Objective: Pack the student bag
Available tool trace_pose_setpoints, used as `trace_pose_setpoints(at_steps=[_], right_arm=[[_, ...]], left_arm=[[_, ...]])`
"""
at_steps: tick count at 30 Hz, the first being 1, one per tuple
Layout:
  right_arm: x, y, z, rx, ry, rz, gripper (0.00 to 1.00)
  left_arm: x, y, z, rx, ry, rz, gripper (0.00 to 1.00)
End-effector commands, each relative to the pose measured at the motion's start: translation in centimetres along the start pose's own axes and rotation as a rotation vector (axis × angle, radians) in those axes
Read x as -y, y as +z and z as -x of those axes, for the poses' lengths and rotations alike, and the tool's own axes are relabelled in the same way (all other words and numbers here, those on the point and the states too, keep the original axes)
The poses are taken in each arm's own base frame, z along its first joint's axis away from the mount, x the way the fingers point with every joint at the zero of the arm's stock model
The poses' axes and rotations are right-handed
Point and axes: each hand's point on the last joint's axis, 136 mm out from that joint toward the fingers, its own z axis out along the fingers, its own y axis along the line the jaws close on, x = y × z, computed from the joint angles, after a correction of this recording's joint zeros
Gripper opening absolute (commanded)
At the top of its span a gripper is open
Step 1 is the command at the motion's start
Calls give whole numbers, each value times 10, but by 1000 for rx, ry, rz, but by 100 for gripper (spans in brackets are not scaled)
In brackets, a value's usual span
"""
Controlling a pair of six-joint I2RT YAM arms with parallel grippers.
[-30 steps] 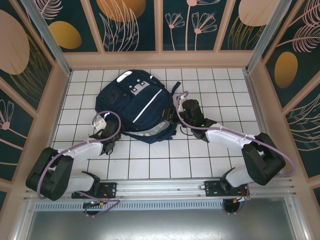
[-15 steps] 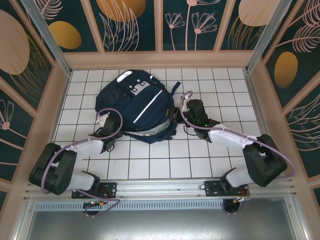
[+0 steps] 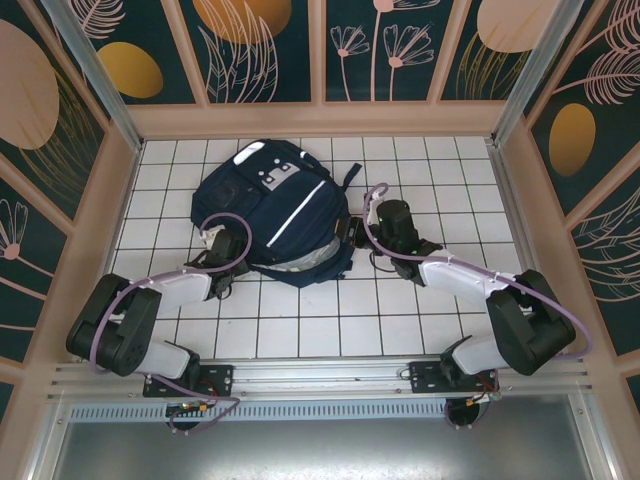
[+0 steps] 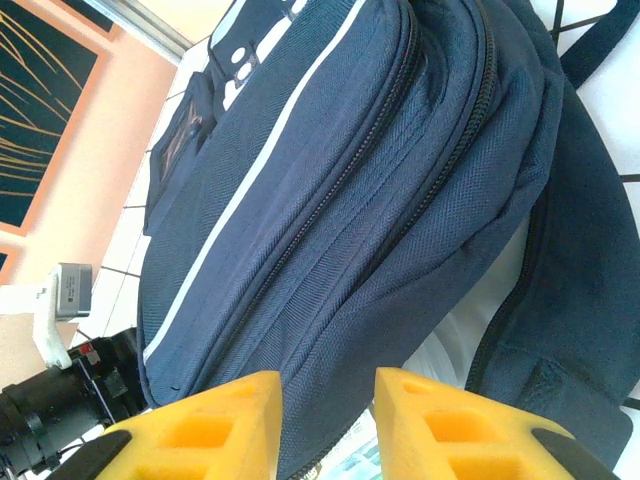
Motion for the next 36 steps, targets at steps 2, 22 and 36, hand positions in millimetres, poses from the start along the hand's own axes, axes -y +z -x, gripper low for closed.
trace_pose_setpoints(at_steps=[2,22,36], right_arm=[[-7,-4,7,28,-22,43,31],[-2,2,12,34,-15,31,32],[0,-30,18,132,-68,-86,43]], left_arm=[[12,3,-3,-39,19,-47,33],[85,-57,-49,-182,-119,-513,19],[104,-95,-25,-73,-105,-546,42]])
